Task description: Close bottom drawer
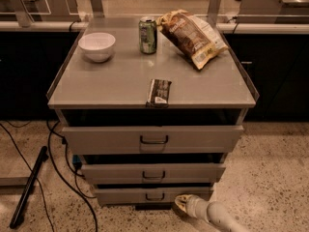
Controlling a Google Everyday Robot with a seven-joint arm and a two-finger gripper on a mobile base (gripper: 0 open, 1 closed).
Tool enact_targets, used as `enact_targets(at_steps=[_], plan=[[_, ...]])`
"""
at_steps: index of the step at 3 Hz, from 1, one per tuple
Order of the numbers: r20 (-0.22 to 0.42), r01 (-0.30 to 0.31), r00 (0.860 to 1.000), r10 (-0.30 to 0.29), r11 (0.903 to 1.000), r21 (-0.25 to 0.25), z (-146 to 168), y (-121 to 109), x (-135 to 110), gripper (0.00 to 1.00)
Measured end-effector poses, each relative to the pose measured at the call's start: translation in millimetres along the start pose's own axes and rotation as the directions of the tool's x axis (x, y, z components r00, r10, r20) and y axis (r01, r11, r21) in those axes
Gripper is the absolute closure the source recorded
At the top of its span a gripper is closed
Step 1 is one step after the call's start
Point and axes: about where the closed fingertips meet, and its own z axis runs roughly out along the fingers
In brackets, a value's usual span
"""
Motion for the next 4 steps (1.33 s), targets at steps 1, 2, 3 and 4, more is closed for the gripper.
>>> enact_targets(at_steps=[1,2,3,4], plan=[[-0.015,-0.053,0.999,0.052,0.9928,-0.107,-10,17,3,1.00],[-0.054,-0.162,0.987,0.152,0.9313,-0.326,-39,56,2,1.00],[-0.110,-0.260,0.965,0.238,0.8170,-0.515,-77,93,-9,0.97],[-0.101,-0.252,0.967,0.233,0.8205,-0.513,-74,94,-11,0.75]])
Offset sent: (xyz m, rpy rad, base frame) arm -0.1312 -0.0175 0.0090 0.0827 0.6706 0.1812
